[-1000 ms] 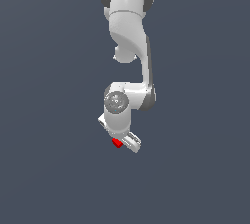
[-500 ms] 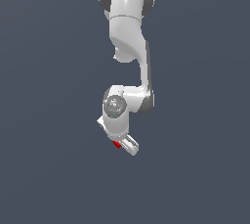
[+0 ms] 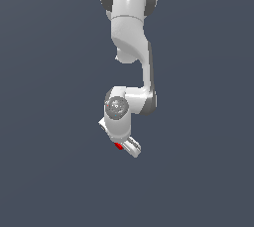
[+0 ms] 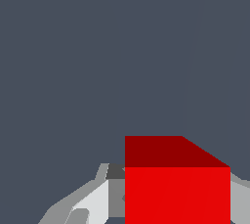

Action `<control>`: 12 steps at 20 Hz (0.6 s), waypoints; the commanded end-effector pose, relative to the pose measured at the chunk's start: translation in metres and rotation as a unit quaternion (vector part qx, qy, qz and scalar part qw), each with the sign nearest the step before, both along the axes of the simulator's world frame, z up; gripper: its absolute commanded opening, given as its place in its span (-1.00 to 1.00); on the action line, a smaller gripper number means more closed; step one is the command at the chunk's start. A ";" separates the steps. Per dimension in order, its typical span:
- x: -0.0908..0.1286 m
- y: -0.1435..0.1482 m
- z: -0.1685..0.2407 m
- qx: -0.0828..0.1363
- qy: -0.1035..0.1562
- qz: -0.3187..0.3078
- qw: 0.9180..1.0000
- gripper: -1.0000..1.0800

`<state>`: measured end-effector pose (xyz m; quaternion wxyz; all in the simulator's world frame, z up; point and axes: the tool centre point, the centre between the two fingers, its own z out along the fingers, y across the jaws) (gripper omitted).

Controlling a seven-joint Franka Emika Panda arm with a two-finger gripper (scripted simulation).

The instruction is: Pick up the red cube and move it to a goal position.

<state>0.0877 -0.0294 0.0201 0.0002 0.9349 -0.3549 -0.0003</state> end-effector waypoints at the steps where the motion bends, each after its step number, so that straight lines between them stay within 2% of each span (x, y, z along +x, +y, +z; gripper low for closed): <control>1: 0.000 0.000 0.002 0.000 0.000 0.000 1.000 -1.00; 12: -0.018 0.009 0.035 0.000 0.000 0.000 1.000 -1.00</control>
